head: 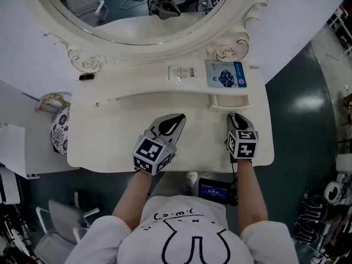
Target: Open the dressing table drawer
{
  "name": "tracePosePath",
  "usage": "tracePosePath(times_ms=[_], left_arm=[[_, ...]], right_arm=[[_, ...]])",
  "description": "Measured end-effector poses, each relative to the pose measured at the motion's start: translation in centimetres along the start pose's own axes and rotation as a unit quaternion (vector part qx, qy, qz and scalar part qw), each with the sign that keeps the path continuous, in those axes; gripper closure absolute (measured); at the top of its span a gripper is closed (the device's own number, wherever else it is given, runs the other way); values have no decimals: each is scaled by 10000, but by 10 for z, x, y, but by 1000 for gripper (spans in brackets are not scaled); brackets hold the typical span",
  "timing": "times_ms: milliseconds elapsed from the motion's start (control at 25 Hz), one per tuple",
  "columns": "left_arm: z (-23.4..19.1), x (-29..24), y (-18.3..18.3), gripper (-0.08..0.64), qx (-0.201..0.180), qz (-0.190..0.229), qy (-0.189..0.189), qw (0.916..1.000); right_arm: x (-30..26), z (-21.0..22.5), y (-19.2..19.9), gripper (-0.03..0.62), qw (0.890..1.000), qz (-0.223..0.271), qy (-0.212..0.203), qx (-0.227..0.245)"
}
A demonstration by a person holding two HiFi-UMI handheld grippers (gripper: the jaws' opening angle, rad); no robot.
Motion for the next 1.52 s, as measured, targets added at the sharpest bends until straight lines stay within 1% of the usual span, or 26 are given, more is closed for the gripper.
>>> tracePosePath(times_ms=[280, 720, 920, 1120, 1200, 1320, 1520], left_arm=[[4, 6, 5, 548, 6, 7, -38, 10000], [12, 12, 5, 548, -140, 1, -4, 9999], [13, 15, 5, 548, -103, 47, 11, 9999], [18, 16, 5, 548, -186, 31, 12, 9998], [18, 18, 5, 548, -201, 34, -8, 9998], [19, 22, 3, 548, -203, 66, -42, 9998], [24, 26, 2, 548, -230, 114, -84, 9996]], right_arm=[[6, -3, 7, 482, 10000, -30, 0, -22], [15, -8, 18, 482, 9999, -27, 29, -104], [17, -10, 17, 481, 9999, 63, -4, -124], [14, -8, 19, 471, 9999, -7, -49, -151], [15, -6, 20, 471, 9997, 25, -60, -237], [20, -5, 21, 451, 9994, 95, -82, -335], [32, -4, 21, 443, 9992, 171, -136, -324]])
Point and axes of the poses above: the fingertips, and each gripper's own axes: x backward along the fingers, z to its right, y out of its underside, the point moved 5 cm from there along x, backward along the fingers, and after that the axes turned 14 degrees about -z, right-handed, at the moved point
